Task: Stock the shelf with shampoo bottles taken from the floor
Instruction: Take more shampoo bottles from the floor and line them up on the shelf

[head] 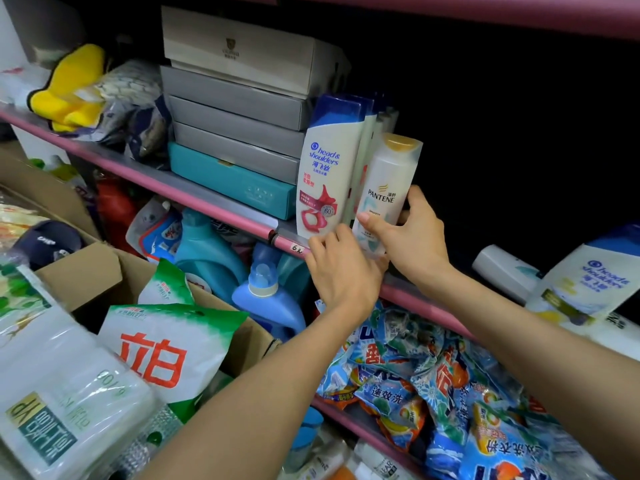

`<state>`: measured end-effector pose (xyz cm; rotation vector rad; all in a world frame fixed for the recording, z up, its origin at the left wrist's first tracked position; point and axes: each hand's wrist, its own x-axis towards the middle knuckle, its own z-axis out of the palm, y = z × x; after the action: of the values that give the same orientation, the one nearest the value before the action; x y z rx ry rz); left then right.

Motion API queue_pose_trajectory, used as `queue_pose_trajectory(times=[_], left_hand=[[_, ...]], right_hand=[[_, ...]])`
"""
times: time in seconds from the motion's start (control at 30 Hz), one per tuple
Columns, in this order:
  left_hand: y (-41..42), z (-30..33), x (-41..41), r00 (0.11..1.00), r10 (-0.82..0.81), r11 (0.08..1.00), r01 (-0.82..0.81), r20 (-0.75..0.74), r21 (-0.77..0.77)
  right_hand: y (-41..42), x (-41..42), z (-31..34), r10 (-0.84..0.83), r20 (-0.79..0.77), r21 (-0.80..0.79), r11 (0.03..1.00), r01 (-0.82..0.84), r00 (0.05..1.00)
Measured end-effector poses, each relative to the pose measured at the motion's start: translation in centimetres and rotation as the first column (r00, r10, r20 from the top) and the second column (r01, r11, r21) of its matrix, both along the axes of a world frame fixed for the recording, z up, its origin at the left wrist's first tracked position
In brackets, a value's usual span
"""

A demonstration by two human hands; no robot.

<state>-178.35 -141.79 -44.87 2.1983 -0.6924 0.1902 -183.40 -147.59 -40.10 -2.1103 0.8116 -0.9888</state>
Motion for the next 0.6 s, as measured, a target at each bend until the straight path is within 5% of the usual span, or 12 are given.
queue_pose_trajectory(times=[0.6], left_hand=[[0.23, 0.20, 0.06, 0.999, 0.022, 1.000, -0.022, -0.032, 0.001]], right_hand=[[0.83, 0.22, 0.61, 0.028, -0.015, 0.099, 0.995, -0.026, 1.000]])
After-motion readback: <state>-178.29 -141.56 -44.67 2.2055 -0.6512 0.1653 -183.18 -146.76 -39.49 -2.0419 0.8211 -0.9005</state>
